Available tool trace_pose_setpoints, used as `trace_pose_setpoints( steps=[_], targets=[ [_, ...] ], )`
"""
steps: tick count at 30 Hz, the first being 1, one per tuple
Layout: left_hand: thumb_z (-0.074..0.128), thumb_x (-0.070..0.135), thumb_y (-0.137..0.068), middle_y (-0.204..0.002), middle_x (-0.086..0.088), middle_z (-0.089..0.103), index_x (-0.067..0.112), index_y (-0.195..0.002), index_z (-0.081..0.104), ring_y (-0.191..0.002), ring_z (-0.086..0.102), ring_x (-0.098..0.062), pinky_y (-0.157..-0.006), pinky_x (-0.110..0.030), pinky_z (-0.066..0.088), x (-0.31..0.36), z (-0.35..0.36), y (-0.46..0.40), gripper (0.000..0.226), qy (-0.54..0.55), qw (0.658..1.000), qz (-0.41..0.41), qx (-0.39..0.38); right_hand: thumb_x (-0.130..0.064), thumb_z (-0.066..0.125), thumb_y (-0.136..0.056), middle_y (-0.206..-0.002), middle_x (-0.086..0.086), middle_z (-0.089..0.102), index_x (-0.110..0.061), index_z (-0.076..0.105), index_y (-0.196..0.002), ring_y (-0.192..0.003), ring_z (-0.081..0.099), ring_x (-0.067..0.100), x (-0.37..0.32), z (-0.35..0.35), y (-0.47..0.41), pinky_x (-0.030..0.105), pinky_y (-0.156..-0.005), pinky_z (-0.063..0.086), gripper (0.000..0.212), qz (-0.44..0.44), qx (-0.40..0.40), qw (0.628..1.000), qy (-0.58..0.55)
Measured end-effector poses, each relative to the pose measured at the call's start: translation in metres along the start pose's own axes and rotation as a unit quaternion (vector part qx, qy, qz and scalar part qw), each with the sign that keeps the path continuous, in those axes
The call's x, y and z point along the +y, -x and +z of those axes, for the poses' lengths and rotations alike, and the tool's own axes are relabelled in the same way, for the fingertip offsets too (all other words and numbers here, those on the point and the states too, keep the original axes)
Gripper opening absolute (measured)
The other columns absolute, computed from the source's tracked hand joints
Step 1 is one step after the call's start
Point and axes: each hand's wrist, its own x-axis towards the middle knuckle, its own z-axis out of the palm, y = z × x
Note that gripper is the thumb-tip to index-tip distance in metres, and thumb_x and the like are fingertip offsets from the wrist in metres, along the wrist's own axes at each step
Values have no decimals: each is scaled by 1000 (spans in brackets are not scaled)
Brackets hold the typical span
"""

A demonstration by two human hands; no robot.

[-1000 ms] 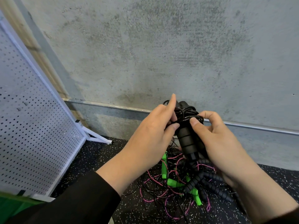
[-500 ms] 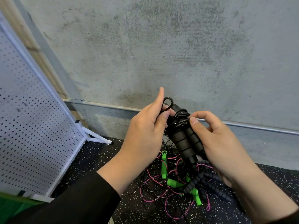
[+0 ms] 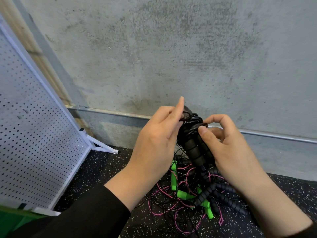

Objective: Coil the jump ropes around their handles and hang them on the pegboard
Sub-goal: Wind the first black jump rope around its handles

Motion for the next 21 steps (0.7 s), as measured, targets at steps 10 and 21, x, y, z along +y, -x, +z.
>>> trace_pose_setpoints(
  steps=[10,21],
  targets=[
    [60,-14,-89,-107,-5,51,1,-152,40,-93,53,-25,-76,-44,52,-5,0,-2,68,-145,982,30,-115,-26,49,-105,-76,4,59,-35,51,-101,-45,36,4,6,-2,2,17,-45,33,9,-52,-21,992,110],
    [67,-14,-79,-106,1,47,10,-151,45,-91,49,-22,-70,-42,52,-5,0,1,79,-206,964,7,-171,-27,54,-103,-60,-9,46,-35,48,-97,-51,35,6,21,-3,-3,27,-49,32,11,-57,-69,985,146]
  ],
)
